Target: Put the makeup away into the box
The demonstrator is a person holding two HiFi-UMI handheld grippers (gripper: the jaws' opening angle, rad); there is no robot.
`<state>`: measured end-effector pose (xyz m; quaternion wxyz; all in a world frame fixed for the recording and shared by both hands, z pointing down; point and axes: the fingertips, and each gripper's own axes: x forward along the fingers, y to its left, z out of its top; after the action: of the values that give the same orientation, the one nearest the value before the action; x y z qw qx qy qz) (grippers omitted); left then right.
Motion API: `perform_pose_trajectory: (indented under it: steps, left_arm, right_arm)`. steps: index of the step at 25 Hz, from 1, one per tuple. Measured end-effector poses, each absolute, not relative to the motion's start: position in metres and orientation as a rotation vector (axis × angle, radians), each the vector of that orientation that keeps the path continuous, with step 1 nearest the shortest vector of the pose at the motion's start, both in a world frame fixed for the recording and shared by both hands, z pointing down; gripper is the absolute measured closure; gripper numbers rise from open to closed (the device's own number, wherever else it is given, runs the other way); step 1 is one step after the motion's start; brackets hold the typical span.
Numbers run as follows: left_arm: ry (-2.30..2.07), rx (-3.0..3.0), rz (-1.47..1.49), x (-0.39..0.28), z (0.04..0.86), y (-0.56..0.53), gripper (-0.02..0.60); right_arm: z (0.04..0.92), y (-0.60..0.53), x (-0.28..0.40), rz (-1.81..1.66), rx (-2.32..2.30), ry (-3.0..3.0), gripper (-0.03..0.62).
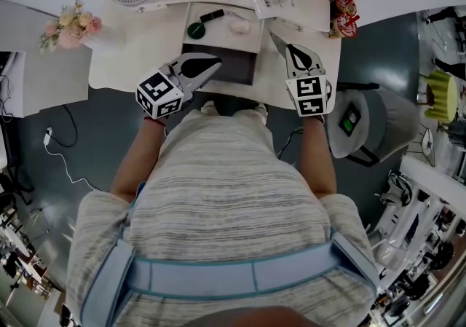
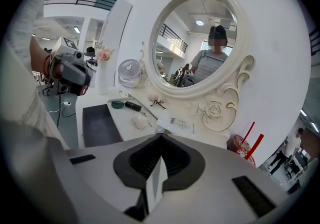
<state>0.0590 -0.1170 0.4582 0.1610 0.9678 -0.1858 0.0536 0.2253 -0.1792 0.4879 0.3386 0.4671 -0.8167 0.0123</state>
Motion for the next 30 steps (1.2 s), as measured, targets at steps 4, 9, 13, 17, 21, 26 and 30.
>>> perform_pose_trajectory:
  steps: [4,9,13,17,21,26,30]
  left_arm:
    - [-0.524,2.759,0.144,0.059,0.456,-0.118,0.566]
    - [-0.516,2.763,0.144,0.058,0.455,-0.119,0.566]
    - [-0.524,2.759,0.14,0.053,0.455,-0.12,0.566]
    - [-0.539,2.756,0.143,0.048,0.458,-0.121,0.566]
    - [-0.552,2.751,0.147,0.041,0.461,-0.12,0.566]
    - [-0.57,2.743,0.139,0.033,0.461,-0.118,0.568]
    - [-0.58,2.739,0.132,0.026,0.463,-0.118,0.568]
  right_arm:
    - [0.461,-0.181,0.225,0.028,1.268,-2.158,0.586]
    - [0.428,-0.177,0.211,-0.01,1.272,-2.216,0.586]
    - [0.408,-0.176,0.201,-0.029,1.268,-2.256,0.586]
    - [0.395,-0.173,0.185,-0.003,1.209,-2.322,0.586]
    - [0.387,-0.169,0.167,0.027,1.149,-2.379,0.586]
    - [0.386,-0.166,0.147,0.048,1.072,-2.402,0.586]
    - [0.387,-0.162,0.134,0.064,1.003,-2.405,0.586]
